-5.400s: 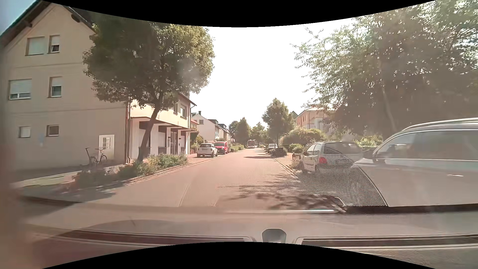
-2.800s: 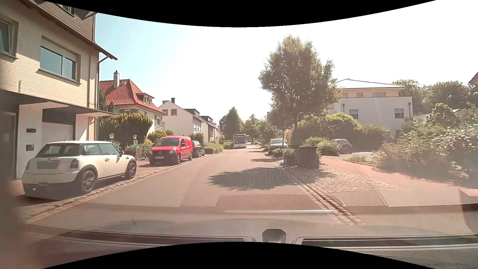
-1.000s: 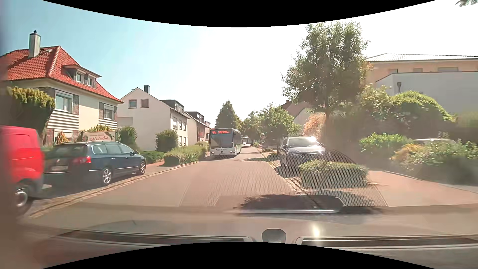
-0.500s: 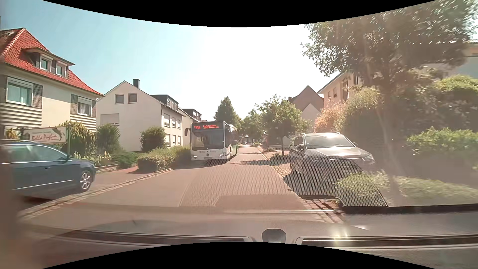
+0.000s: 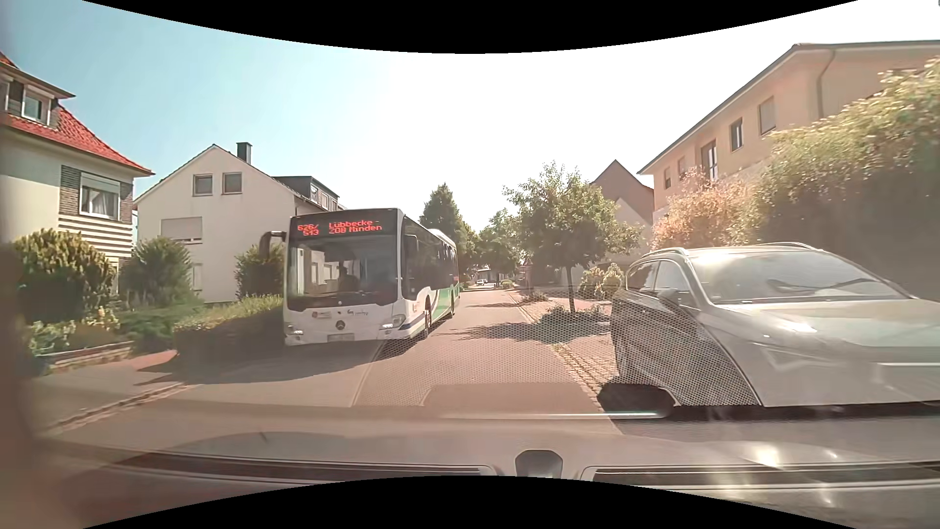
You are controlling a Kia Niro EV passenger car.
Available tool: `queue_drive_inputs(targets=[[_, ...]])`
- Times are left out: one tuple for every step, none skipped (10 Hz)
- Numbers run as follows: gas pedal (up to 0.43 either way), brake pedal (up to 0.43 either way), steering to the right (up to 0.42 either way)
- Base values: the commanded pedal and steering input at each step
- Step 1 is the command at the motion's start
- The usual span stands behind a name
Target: Follow the waypoints while adhering to traffic rules and regulations
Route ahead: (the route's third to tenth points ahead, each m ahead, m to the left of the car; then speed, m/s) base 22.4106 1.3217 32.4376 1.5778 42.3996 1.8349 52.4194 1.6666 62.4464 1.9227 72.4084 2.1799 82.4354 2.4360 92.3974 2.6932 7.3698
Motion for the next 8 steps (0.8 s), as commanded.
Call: queue_drive_inputs(targets=[[0.150,0.006,-0.002],[0.150,0.006,-0.002],[0.150,0.006,-0.002],[0.150,0.006,-0.002],[0.150,0.006,-0.002],[0.150,0.012,-0.002],[0.150,0.006,-0.002],[0.138,0.006,-0.002]])
